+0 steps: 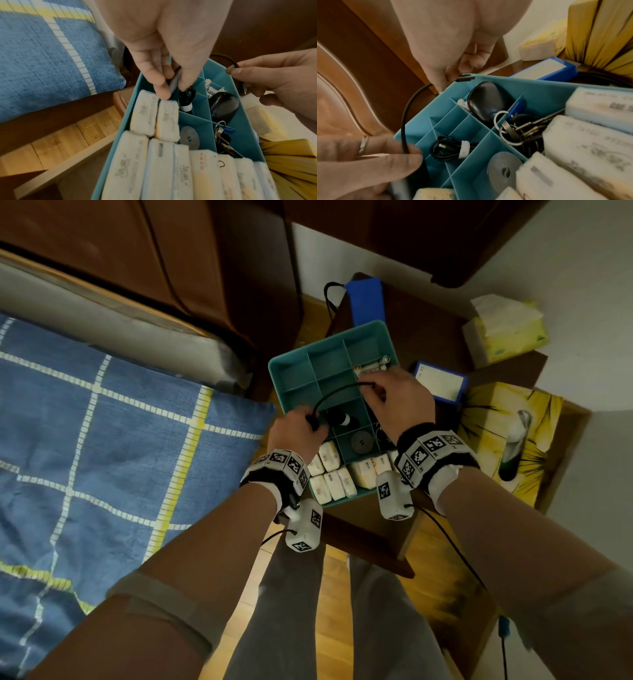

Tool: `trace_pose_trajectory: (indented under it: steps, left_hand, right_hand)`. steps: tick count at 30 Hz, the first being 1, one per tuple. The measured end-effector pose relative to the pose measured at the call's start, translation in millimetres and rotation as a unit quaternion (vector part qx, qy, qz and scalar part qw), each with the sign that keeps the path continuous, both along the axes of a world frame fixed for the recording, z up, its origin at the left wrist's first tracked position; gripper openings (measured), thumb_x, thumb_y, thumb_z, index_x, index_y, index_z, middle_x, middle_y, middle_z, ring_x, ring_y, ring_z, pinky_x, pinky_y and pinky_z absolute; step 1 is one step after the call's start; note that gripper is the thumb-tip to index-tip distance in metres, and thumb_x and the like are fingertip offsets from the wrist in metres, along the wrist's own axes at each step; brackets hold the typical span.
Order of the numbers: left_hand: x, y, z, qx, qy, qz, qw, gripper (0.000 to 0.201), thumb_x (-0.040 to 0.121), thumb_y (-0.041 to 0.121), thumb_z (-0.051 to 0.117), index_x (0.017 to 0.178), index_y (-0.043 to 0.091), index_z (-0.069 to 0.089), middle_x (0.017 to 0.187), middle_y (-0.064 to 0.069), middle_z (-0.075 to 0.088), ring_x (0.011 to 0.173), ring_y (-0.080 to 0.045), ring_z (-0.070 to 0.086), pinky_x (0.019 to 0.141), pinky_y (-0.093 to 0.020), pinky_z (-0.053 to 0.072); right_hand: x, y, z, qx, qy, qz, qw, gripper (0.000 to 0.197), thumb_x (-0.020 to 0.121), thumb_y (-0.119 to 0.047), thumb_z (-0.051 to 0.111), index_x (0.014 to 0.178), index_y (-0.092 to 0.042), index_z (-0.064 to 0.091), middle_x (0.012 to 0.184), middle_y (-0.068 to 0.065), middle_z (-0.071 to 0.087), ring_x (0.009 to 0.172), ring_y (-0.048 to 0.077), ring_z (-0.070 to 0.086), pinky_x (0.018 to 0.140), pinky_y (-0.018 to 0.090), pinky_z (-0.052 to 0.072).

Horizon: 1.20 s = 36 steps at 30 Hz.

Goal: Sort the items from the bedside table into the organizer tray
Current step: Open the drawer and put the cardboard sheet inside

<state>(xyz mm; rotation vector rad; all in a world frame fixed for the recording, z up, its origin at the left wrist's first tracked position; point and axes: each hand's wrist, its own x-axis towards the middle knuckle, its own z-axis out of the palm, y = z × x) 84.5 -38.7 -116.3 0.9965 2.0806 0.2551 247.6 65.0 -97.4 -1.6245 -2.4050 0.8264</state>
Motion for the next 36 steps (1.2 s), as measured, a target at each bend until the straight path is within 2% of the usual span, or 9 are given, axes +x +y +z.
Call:
trace_pose_trajectory:
  steps: [3,10,13,16,22,24,29,33,36]
  left_hand:
    - [5,1,-2,0.007,0.024,-0.003,1.000,0.034,0.084,0.049,0.067,0.104,0.022,0.062,0.079,0.001,0.073,0.081,-0.018,0.069,0.075,-0.034,0.057]
    - [4,2,-5,-0.003,-0.012,0.063,0.998,0.028,0.080,0.040,0.073,0.096,0.020,0.060,0.068,0.003,0.073,0.061,-0.009,0.071,0.070,-0.029,0.057]
    - [-1,10,-7,-0.038,0.024,0.037,0.998,0.030,0.080,0.046,0.071,0.087,0.017,0.068,0.072,-0.004,0.072,0.070,-0.019,0.072,0.070,-0.033,0.059]
    - [-6,15,-8,-0.057,0.041,0.016,0.997,0.036,0.077,0.052,0.072,0.081,0.017,0.071,0.071,-0.005,0.072,0.070,-0.023,0.071,0.070,-0.038,0.061]
    - [-8,8,-14,-0.035,0.032,-0.060,0.997,0.038,0.082,0.043,0.072,0.109,0.017,0.066,0.097,-0.003,0.073,0.090,-0.023,0.069,0.083,-0.037,0.056]
    - [-9,4,-12,-0.016,0.015,-0.072,0.997,0.046,0.080,0.044,0.072,0.118,0.020,0.060,0.097,0.001,0.071,0.094,-0.021,0.066,0.084,-0.035,0.054]
    - [-17,-11,-5,0.042,-0.001,-0.034,0.999,0.039,0.081,0.055,0.069,0.106,0.027,0.060,0.079,0.013,0.065,0.080,-0.013,0.064,0.073,-0.032,0.054]
    - [-25,-17,-5,0.046,0.027,0.024,0.998,0.040,0.075,0.058,0.073,0.097,0.030,0.055,0.081,0.012,0.057,0.077,-0.010,0.060,0.071,-0.033,0.053]
    - [-24,-12,-6,0.036,0.036,0.021,0.998,0.043,0.076,0.056,0.073,0.100,0.027,0.051,0.087,0.009,0.058,0.082,-0.014,0.061,0.074,-0.035,0.053]
  right_hand:
    - [3,-3,0,0.009,0.005,0.005,1.000,0.022,0.094,-0.034,0.058,0.112,-0.028,0.070,0.103,0.002,0.068,0.095,0.024,0.063,0.071,0.037,0.054]
    - [1,-4,7,0.022,0.021,0.019,0.999,0.022,0.094,-0.033,0.057,0.112,-0.029,0.069,0.099,-0.002,0.070,0.095,0.020,0.062,0.070,0.034,0.054]
    - [-1,-6,9,0.024,-0.001,0.035,0.999,0.023,0.095,-0.034,0.057,0.113,-0.029,0.070,0.104,-0.001,0.071,0.100,0.021,0.061,0.072,0.034,0.051]
    - [-8,-6,7,0.003,-0.013,0.028,1.000,0.026,0.096,-0.036,0.053,0.117,-0.031,0.067,0.107,0.000,0.070,0.104,0.021,0.060,0.075,0.036,0.054]
    - [-25,-5,-1,-0.072,-0.012,0.084,0.994,0.038,0.102,-0.022,0.043,0.137,-0.026,0.054,0.121,0.004,0.066,0.113,0.025,0.057,0.086,0.039,0.051]
    - [-29,-4,-6,-0.106,-0.037,0.096,0.989,0.042,0.102,-0.022,0.041,0.143,-0.024,0.047,0.125,0.007,0.065,0.113,0.027,0.058,0.087,0.040,0.051]
    - [-39,-7,-15,-0.159,-0.076,0.098,0.979,0.041,0.100,-0.037,0.040,0.137,-0.025,0.053,0.120,0.008,0.068,0.109,0.028,0.062,0.088,0.042,0.052]
    - [-43,-5,-21,-0.141,-0.124,0.097,0.977,0.037,0.102,-0.038,0.038,0.130,-0.023,0.058,0.115,0.012,0.066,0.106,0.031,0.060,0.084,0.042,0.053]
    - [-44,0,-23,-0.094,-0.160,0.090,0.978,0.035,0.101,-0.033,0.044,0.134,-0.023,0.050,0.112,0.011,0.067,0.101,0.033,0.063,0.078,0.041,0.053]
